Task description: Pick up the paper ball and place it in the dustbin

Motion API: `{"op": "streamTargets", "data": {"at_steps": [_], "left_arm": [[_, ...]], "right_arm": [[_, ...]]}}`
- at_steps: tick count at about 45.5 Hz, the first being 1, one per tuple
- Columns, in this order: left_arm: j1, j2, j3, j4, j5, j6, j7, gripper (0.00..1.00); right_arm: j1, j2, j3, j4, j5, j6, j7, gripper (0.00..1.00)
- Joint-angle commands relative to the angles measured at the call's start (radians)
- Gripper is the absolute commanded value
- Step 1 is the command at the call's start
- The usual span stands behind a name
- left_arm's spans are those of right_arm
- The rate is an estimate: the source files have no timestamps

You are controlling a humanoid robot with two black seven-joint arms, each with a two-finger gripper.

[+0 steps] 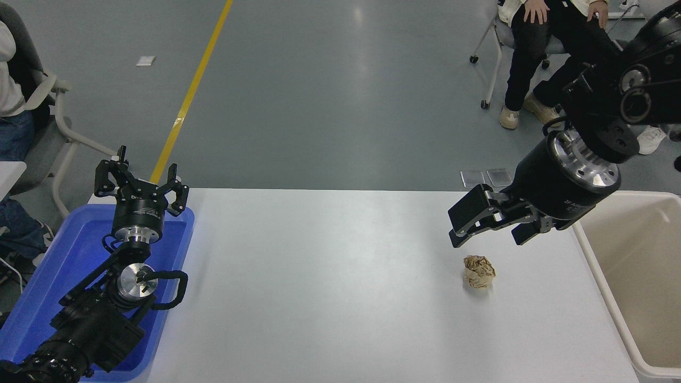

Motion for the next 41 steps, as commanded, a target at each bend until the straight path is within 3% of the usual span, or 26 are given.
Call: {"op": "streamTargets", "data": {"at_steps": [1,16,41], "left_arm": [[0.000,0.000,-0.008,0.000,0.000,-0.001,0.002,0.99],[0.002,-0.002,-0.003,0.000,0.000,-0.001,-0.002,0.99],[0.002,-0.002,-0.002,0.000,0.000,-0.001,-0.002,0.99]], "right_arm": [[0.005,0.004,-0.005,0.000,-0.001,-0.009,-0.003,1.00],[-0.006,0.013,-0.005,-0.015,-0.009,-0.052,-0.001,1.00],[-0.425,0.113,-0.005,-0.253,-0.020,-0.477,-0.001,1.00]]}}
